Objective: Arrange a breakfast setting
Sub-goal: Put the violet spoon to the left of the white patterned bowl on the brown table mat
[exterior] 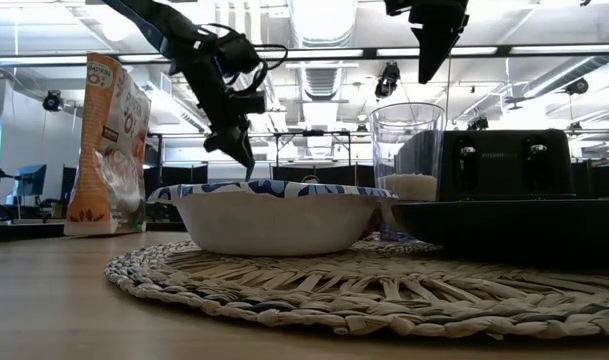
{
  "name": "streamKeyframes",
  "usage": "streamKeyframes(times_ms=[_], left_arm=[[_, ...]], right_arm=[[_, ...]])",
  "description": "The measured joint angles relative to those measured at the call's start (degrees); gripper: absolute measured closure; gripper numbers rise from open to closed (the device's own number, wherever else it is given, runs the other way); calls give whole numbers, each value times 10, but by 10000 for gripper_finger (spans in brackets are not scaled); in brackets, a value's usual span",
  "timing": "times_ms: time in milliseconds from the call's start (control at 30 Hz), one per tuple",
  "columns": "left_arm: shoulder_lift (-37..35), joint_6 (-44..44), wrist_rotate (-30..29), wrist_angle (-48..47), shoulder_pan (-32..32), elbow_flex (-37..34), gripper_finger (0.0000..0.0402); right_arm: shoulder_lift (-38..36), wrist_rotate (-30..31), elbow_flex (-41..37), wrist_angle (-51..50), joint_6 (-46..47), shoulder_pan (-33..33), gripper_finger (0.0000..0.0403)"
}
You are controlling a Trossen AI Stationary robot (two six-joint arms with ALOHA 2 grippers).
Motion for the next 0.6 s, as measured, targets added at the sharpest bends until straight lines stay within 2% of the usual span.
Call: streamKeyframes(times_ms=[333,467,600], left_arm=[[37,6,0,10,9,0,292],[39,8,-1,10,13,0,325],[39,12,-1,11,16,0,377]], right_arm=[[0,0,0,0,0,0,115],[0,0,0,0,0,0,118],[0,0,0,0,0,0,119]])
